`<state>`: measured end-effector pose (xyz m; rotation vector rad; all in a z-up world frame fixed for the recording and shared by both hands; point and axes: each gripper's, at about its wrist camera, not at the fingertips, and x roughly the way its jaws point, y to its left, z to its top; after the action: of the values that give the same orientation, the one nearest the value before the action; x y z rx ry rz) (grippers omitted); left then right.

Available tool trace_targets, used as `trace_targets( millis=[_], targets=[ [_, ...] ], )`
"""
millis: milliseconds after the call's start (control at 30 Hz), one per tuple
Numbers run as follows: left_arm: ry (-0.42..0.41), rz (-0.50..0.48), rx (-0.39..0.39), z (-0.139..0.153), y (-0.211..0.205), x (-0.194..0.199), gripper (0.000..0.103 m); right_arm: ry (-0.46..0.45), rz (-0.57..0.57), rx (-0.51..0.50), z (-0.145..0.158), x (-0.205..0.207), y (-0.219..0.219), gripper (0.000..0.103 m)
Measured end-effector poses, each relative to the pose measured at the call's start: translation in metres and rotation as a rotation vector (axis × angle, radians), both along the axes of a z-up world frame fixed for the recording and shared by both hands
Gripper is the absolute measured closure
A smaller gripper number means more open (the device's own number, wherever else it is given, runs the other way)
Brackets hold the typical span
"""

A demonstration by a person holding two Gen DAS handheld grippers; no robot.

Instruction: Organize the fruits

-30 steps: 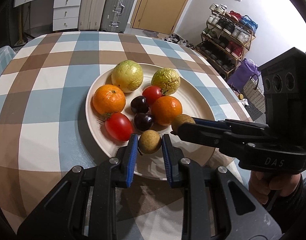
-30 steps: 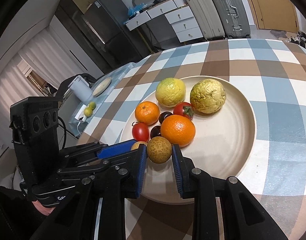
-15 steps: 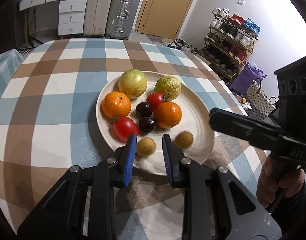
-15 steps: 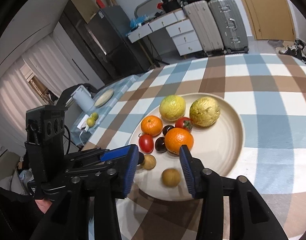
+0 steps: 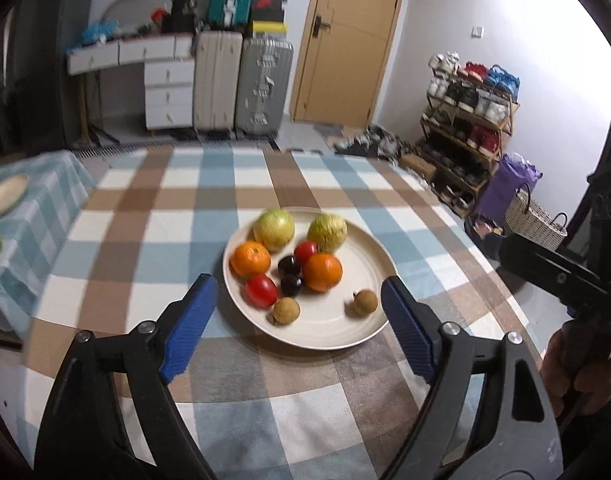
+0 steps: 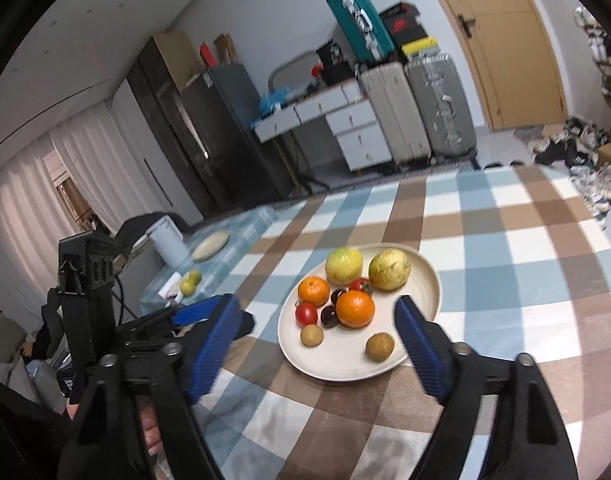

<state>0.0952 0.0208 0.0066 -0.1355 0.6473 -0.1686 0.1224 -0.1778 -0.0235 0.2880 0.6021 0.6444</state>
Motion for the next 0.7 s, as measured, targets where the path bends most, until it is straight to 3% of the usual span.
trace_targets(
  millis=[100,233,700],
  targets=[
    [-0.042,0.011,0.014,0.015,-0.003,-0.018,0.018,-0.044,-0.030,0.008,0.010,-0.016,-0.008,0.011],
    [-0.110,0.060,0.041,0.033,-0.005,-0.041,0.001,-0.092,-0.059,0.008,0.022,-0.038,-0.016,0.004],
    [-0.348,0.129,0.121,0.080,-0.012,-0.116,0.001,-0.408,-0.207,-0.014,0.053,-0.114,-0.034,0.000]
  ],
)
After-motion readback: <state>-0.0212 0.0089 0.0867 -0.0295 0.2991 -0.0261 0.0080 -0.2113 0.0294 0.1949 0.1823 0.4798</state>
